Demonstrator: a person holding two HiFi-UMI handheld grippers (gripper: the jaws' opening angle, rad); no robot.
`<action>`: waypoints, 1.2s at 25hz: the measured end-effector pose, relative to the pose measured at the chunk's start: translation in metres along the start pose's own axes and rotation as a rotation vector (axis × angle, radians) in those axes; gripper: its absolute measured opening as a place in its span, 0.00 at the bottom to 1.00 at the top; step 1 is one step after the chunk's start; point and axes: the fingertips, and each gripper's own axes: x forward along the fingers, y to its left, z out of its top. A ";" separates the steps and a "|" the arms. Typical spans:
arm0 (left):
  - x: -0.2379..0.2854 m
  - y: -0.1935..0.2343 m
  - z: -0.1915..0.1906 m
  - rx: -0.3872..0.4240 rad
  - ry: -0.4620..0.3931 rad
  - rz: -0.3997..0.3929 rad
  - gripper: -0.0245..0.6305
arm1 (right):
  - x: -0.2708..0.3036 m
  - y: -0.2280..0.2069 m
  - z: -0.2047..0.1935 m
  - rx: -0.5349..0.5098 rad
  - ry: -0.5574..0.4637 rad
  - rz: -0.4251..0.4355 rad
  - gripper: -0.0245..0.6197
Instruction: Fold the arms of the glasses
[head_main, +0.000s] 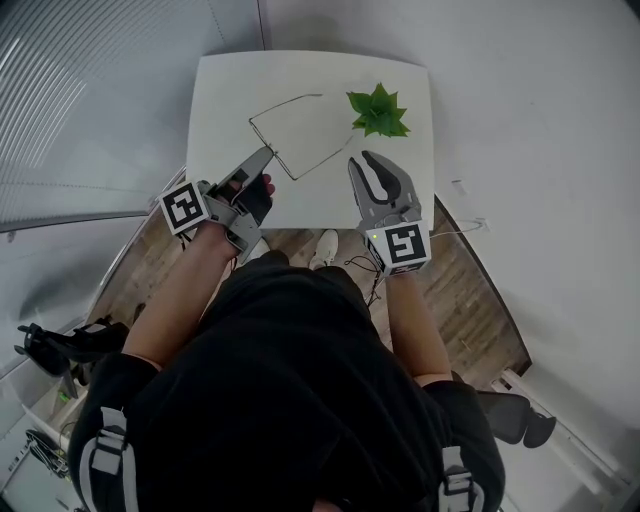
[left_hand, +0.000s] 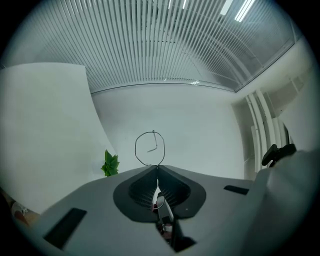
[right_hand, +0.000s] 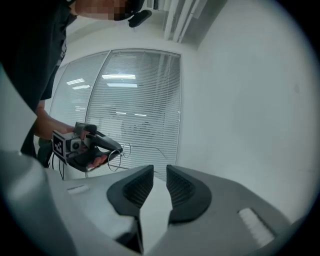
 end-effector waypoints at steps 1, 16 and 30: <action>0.000 -0.001 0.000 -0.003 0.000 -0.001 0.06 | 0.001 -0.002 -0.004 -0.019 0.022 -0.006 0.18; 0.001 -0.009 -0.012 -0.015 0.025 0.001 0.06 | 0.019 -0.014 -0.026 -0.484 0.242 -0.083 0.16; 0.004 -0.008 -0.025 -0.017 0.050 0.020 0.06 | 0.021 -0.016 -0.032 -0.679 0.297 -0.103 0.08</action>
